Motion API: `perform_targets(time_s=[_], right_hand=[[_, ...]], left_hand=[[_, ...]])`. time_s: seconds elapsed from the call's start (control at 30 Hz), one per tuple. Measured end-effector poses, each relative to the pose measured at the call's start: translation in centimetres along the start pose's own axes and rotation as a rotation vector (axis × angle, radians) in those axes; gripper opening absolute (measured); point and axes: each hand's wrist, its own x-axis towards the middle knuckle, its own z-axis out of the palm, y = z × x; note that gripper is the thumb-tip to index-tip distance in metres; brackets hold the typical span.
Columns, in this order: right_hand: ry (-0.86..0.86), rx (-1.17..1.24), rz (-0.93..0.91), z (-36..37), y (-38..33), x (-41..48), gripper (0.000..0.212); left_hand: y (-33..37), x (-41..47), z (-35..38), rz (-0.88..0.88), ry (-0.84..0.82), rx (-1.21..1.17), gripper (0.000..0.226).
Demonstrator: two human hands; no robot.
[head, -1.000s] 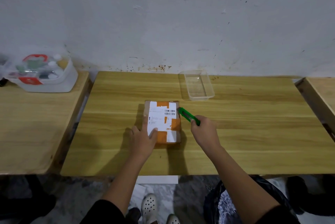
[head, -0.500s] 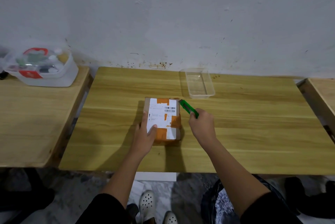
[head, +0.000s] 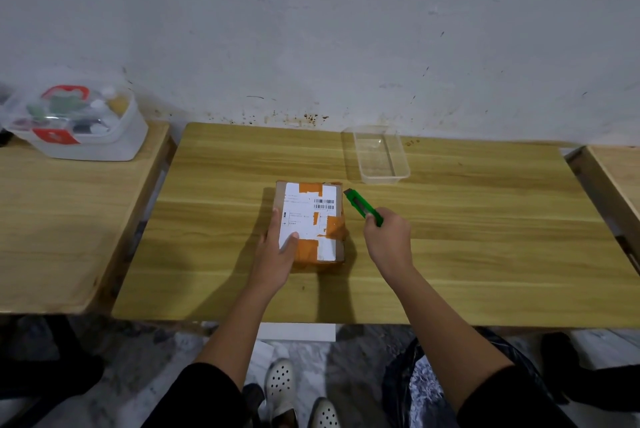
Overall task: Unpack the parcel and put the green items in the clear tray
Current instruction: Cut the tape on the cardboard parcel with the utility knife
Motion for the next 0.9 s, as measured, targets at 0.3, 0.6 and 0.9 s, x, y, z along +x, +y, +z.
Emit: perform_targets(time_s=[0.3,0.6,0.9], right_hand=[[-0.051,0.038,-0.006,-0.1,0.4,-0.9,0.021],[-0.17,0.028,0.019,-1.8,0.3,-0.8,0.021],[-0.26,-0.168,-0.035,-3.4,-0.5,-1.7,0.019]], left_hand=[[-0.3,-0.1,0.2,-0.021,0.003,-0.002,0.06],[-0.1,0.1,0.5,-0.024,0.067,0.083,0.06],[0.6,-0.3,1.0,-0.062,0.116,0.101,0.061]])
